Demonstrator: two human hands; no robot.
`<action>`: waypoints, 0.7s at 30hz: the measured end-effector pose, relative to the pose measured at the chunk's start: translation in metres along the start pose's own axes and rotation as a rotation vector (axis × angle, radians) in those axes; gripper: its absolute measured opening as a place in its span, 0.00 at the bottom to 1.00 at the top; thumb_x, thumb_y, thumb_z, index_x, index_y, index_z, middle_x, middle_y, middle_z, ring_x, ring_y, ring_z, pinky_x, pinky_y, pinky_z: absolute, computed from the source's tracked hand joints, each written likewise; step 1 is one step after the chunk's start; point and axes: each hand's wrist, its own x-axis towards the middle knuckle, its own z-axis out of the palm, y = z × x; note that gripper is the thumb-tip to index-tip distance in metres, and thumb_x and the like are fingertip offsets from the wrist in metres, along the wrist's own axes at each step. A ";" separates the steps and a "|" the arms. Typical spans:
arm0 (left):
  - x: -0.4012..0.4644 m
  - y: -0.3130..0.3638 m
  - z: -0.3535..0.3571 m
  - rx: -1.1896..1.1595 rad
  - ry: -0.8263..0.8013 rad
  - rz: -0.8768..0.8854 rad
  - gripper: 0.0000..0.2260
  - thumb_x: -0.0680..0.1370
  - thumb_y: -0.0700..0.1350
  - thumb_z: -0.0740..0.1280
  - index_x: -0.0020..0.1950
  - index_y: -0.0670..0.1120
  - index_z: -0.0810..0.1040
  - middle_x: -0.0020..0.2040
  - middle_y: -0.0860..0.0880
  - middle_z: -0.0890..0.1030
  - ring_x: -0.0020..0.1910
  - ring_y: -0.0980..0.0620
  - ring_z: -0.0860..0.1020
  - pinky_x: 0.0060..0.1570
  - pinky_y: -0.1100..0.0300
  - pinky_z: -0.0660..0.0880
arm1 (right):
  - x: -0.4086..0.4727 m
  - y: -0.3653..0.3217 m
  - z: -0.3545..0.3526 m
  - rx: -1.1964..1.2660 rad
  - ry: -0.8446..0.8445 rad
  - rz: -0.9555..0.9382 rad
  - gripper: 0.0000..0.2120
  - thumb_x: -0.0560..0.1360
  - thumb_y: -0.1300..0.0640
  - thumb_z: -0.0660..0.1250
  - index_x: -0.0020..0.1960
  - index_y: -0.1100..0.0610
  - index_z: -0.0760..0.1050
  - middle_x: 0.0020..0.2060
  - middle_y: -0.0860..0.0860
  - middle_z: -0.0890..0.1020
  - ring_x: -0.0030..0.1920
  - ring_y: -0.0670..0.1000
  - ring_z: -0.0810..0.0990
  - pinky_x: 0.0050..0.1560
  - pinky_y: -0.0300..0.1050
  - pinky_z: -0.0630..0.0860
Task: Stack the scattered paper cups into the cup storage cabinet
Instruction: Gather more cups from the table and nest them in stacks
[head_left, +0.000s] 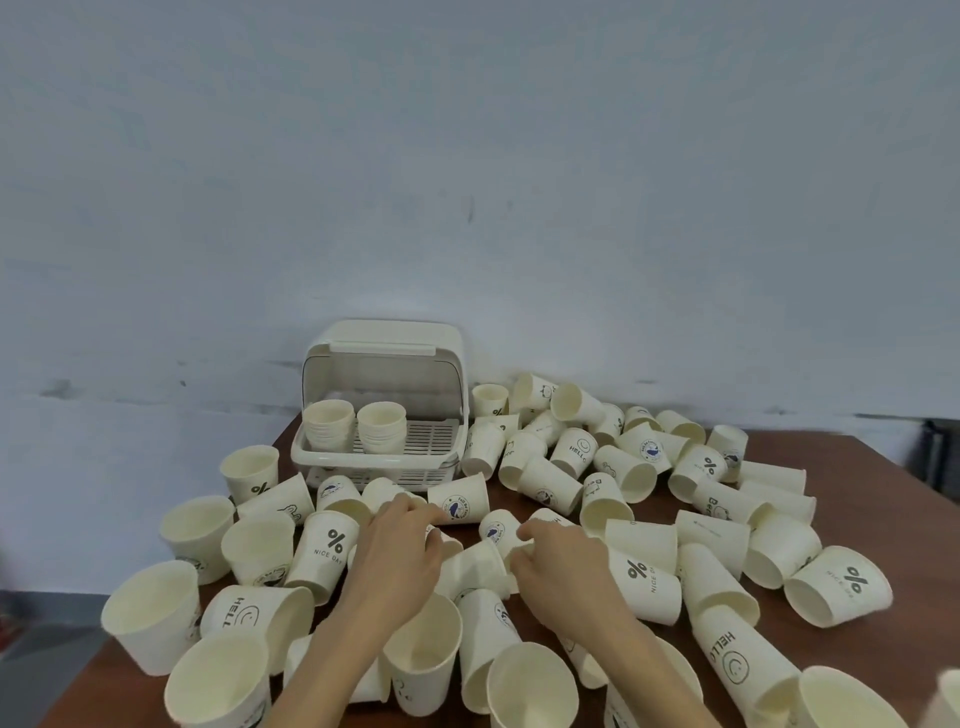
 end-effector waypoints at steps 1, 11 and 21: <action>0.004 -0.003 0.003 0.026 -0.014 0.004 0.12 0.79 0.45 0.60 0.60 0.55 0.77 0.53 0.53 0.73 0.55 0.53 0.72 0.55 0.59 0.65 | 0.008 -0.003 0.003 -0.058 -0.017 0.019 0.12 0.78 0.53 0.55 0.54 0.55 0.74 0.52 0.52 0.79 0.56 0.54 0.76 0.46 0.47 0.69; 0.029 -0.015 0.006 0.254 -0.299 0.159 0.12 0.79 0.50 0.59 0.53 0.56 0.82 0.54 0.51 0.74 0.56 0.51 0.71 0.60 0.54 0.64 | 0.037 -0.028 0.024 -0.164 -0.174 0.030 0.05 0.76 0.61 0.59 0.41 0.56 0.66 0.55 0.56 0.75 0.56 0.58 0.76 0.45 0.45 0.67; 0.038 -0.017 0.018 0.585 -0.363 0.285 0.21 0.76 0.39 0.60 0.67 0.56 0.72 0.58 0.46 0.70 0.61 0.44 0.67 0.60 0.51 0.61 | 0.042 -0.032 0.020 -0.069 -0.086 0.023 0.12 0.74 0.59 0.58 0.34 0.54 0.58 0.44 0.56 0.76 0.48 0.58 0.75 0.42 0.45 0.64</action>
